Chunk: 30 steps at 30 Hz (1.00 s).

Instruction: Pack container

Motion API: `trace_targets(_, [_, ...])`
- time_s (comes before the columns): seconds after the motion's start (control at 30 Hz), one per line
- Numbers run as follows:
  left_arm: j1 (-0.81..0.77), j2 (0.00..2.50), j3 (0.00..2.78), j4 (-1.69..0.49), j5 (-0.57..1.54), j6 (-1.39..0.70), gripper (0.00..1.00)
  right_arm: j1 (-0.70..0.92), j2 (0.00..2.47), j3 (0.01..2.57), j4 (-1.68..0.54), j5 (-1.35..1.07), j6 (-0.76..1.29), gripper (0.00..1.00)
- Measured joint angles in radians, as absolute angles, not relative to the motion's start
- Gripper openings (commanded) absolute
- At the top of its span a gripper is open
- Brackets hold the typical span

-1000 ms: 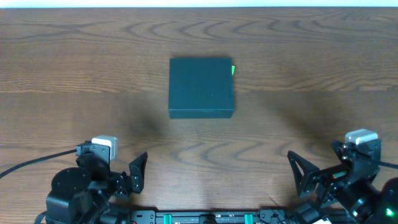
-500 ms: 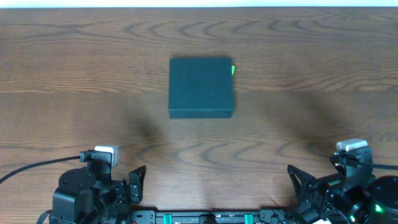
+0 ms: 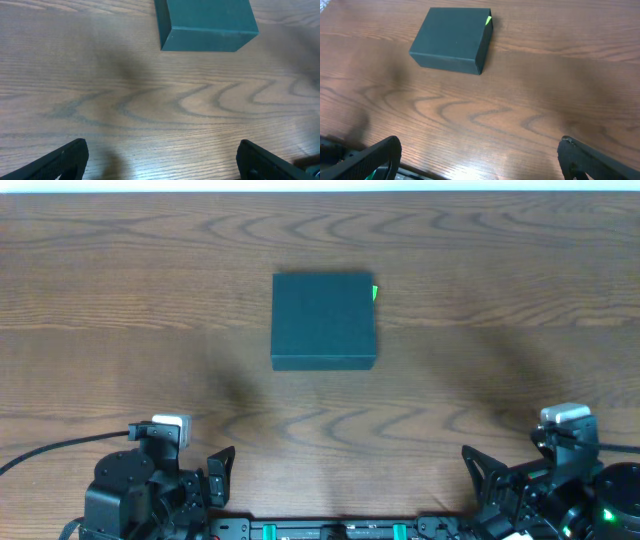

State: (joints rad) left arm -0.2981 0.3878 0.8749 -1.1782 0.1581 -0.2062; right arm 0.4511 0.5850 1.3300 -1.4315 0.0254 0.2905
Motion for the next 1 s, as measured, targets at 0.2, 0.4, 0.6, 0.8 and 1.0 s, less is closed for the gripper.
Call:
trace_targets(0.2, [-0.298, 0.388, 0.875, -1.178, 0.158, -0.207, 0.96, 0.451, 0.585, 1.33, -1.431, 0.025, 0.29, 0.99])
trace_targets(0.4, [-0.298, 0.388, 0.875, -1.178, 0.158, -0.206, 0.95, 0.451, 0.585, 1.33, -1.431, 0.025, 0.29, 0.99])
trace_targets(0.6, [-0.298, 0.388, 0.875, -1.179, 0.158, -0.207, 0.95, 0.451, 0.585, 1.33, -1.431, 0.025, 0.289, 0.99])
trace_targets(0.8, [-0.298, 0.388, 0.875, -1.179, 0.158, -0.207, 0.95, 0.451, 0.575, 1.316, -1.3, 0.038, 0.236, 0.99])
trace_targets(1.0, [-0.298, 0.388, 0.876, -1.179, 0.158, -0.206, 0.95, 0.424, 0.398, 1.084, -1.149, 0.045, 0.158, 0.99])
